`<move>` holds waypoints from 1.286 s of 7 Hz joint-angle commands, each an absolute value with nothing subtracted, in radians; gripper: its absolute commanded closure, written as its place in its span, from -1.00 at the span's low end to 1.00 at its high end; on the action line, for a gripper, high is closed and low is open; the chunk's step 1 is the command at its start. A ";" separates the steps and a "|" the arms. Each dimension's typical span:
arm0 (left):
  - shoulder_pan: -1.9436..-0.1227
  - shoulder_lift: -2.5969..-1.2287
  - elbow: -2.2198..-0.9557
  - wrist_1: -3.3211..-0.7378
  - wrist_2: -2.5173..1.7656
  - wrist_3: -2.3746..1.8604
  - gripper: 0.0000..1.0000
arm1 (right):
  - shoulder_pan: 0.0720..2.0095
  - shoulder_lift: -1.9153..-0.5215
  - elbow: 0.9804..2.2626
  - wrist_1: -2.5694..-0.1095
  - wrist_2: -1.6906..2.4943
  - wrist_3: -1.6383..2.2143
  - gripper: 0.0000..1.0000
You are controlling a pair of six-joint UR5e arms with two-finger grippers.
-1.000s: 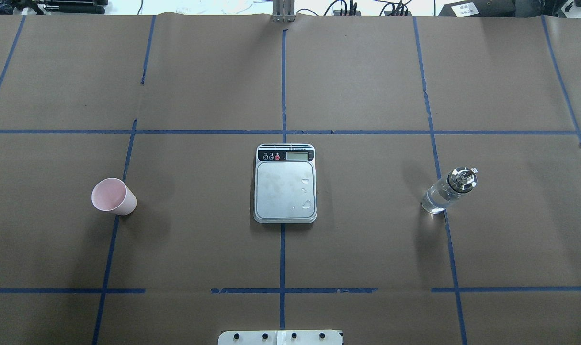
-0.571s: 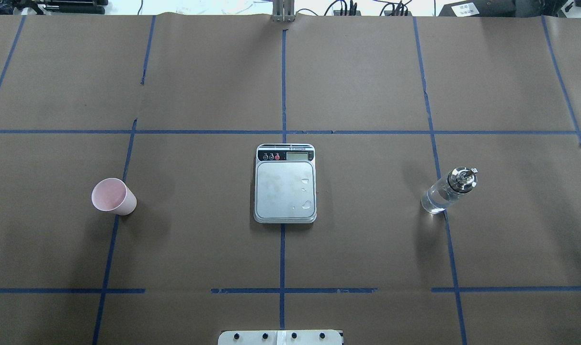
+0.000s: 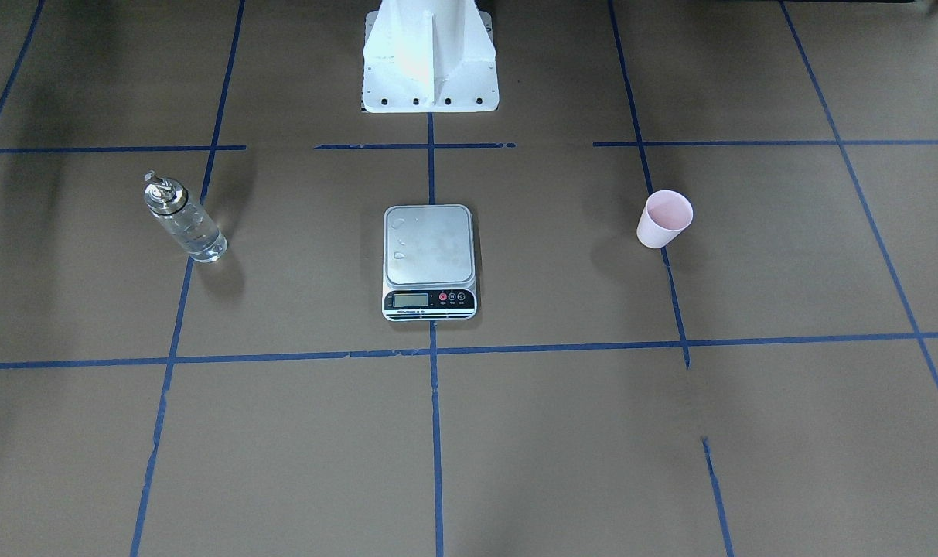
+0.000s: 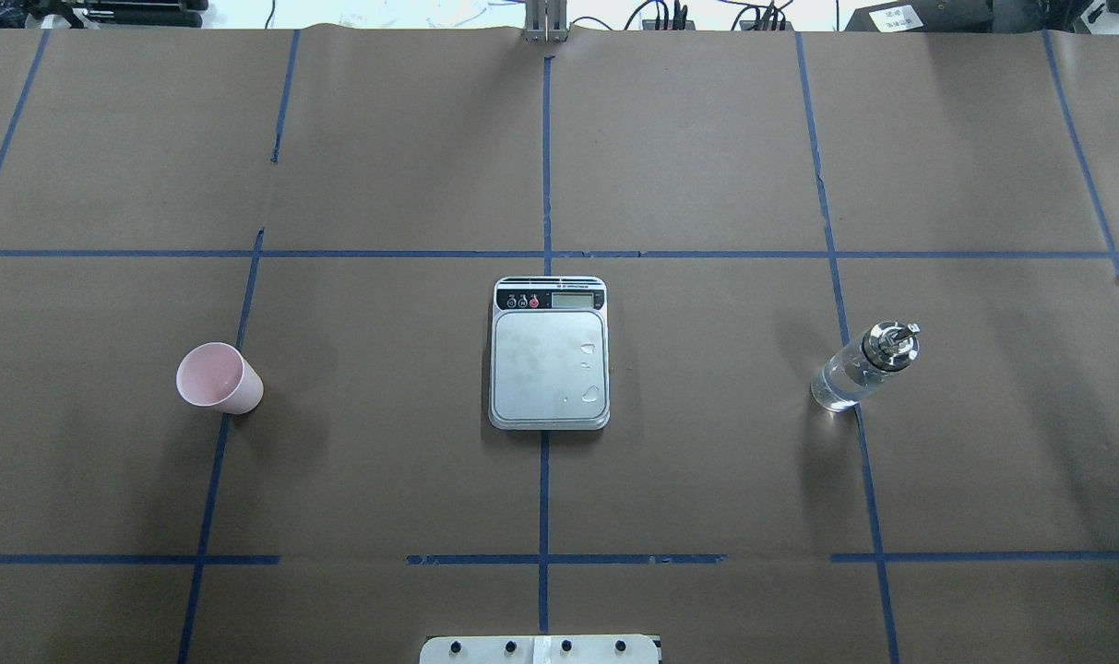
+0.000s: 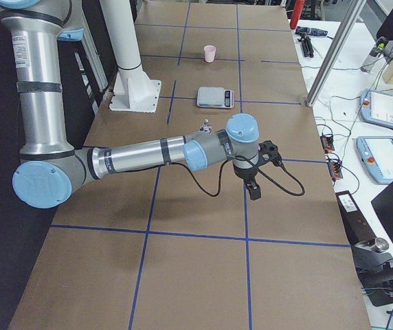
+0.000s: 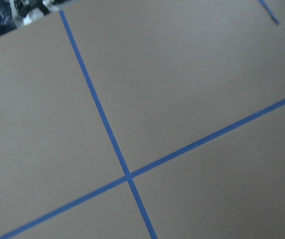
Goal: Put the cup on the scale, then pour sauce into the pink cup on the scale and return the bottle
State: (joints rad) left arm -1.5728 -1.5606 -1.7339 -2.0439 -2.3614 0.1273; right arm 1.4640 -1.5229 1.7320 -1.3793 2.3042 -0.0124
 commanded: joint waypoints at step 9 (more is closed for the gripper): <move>-1.059 -1.401 -1.948 -2.353 -2.044 -0.794 -0.37 | 1.448 -1.548 1.744 -1.374 2.353 0.043 -1.00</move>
